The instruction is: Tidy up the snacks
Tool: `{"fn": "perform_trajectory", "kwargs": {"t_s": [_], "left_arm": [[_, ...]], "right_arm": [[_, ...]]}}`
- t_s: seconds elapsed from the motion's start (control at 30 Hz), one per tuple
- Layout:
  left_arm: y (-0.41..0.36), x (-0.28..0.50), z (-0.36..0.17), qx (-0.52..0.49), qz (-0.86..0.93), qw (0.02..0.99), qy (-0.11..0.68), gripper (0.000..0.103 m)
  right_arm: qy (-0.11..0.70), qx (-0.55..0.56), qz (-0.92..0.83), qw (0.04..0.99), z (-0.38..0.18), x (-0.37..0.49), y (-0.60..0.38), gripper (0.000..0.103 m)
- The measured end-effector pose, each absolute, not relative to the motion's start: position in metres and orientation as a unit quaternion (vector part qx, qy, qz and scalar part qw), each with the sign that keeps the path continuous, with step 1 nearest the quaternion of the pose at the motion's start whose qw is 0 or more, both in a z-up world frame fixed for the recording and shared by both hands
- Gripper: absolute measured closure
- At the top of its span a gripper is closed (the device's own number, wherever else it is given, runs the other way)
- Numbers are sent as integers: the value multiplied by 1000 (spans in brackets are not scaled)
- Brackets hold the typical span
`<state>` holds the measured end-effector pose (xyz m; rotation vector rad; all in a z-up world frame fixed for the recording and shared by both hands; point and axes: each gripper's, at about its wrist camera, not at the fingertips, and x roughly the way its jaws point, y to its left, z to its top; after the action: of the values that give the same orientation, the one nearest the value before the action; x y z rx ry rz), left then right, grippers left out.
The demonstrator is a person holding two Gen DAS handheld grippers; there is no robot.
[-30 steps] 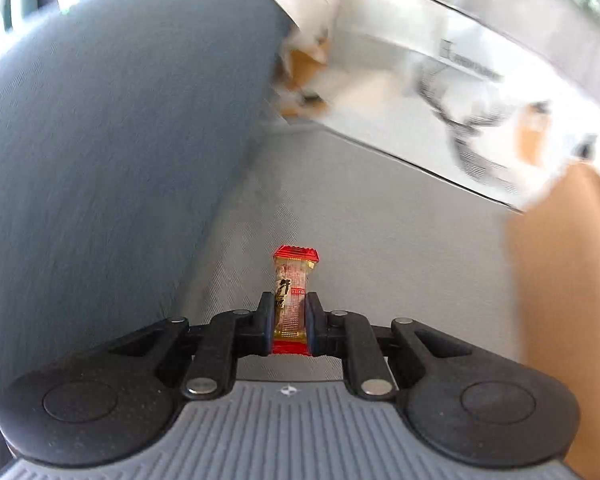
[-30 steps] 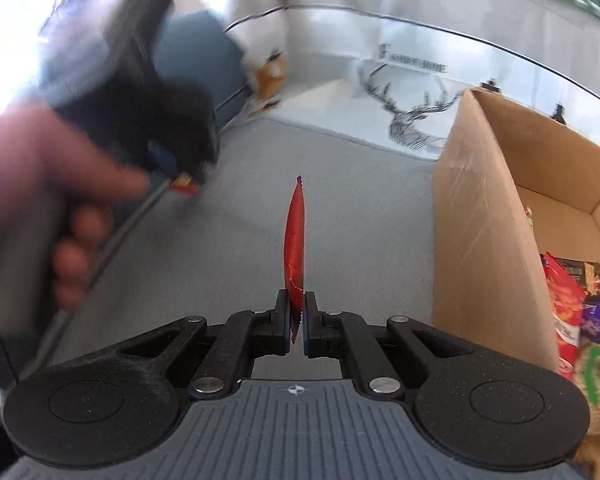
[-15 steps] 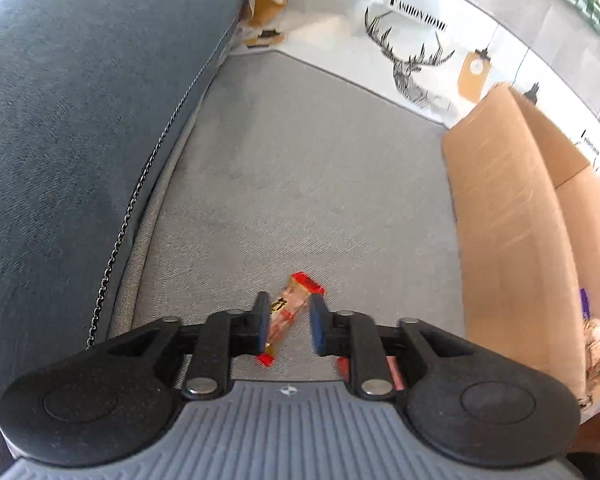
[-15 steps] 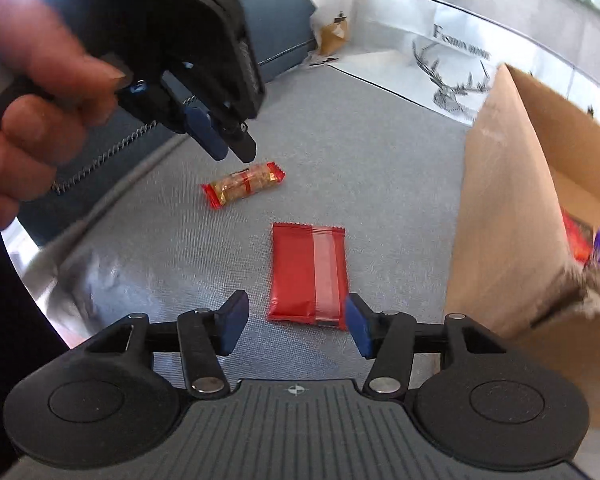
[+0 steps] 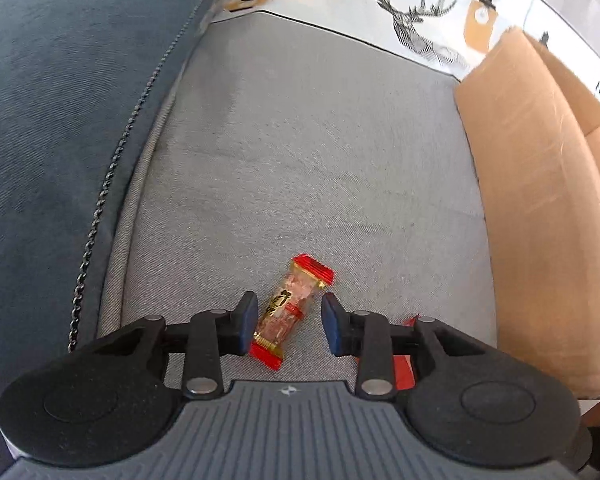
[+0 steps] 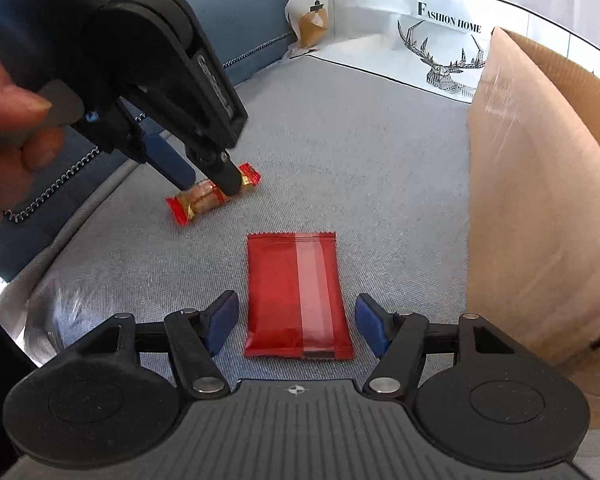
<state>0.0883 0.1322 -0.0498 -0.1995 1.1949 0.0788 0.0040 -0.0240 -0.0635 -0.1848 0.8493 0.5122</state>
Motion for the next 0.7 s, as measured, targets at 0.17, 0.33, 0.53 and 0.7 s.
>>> {"fn": "perform_trajectory", "kwargs": {"t_s": [0.17, 0.33, 0.53, 0.7], "left_arm": [[123, 92, -55, -71, 35, 820, 567, 62], [117, 92, -59, -51, 36, 821, 567, 63], [117, 90, -56, -50, 46, 826, 560, 85], [122, 90, -54, -64, 56, 826, 557, 85]], "right_arm": [[401, -88, 259, 874, -64, 6, -25, 54], [385, -74, 261, 882, -56, 1, -31, 59], [386, -66, 254, 884, -52, -1, -36, 59], [397, -67, 251, 880, -56, -2, -37, 58]]}}
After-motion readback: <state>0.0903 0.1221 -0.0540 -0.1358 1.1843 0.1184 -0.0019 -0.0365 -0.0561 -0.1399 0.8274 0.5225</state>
